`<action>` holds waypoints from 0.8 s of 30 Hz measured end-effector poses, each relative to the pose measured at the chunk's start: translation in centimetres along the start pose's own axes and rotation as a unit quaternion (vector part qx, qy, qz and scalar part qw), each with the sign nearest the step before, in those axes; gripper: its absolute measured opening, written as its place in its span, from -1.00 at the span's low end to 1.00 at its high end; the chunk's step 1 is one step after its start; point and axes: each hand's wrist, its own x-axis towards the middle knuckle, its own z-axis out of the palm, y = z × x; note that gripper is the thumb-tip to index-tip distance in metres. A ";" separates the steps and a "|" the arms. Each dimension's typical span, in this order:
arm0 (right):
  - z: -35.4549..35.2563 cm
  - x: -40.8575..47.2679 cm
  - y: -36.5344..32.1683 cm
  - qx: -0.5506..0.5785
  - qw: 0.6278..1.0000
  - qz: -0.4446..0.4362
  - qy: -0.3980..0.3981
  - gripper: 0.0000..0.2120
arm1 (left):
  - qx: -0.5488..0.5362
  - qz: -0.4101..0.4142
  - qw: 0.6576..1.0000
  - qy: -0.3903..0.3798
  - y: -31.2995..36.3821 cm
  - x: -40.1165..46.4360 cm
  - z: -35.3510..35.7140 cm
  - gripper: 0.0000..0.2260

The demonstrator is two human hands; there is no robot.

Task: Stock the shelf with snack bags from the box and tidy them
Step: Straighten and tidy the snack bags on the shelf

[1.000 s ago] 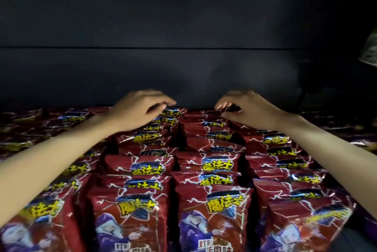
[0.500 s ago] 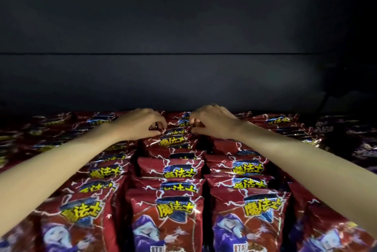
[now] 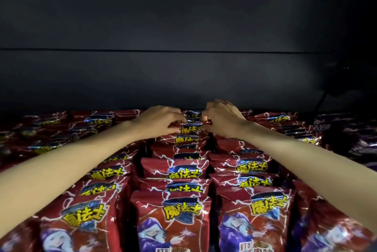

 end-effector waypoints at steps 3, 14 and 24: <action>-0.1 -0.1 -0.3 0.013 1.000 0.005 -0.009 -0.65 | -0.072 -0.017 0.997 0.001 -0.5 -0.7 -0.2 -0.58; -0.2 0.2 -0.3 -0.003 1.000 0.022 -0.021 -0.67 | -0.049 -0.002 0.999 -0.002 -2.9 -2.9 -1.8 -0.68; -1.7 3.5 -5.6 0.112 0.989 -0.096 -0.001 -0.85 | -0.004 -0.114 0.993 -0.037 -9.3 -11.5 -4.2 -0.82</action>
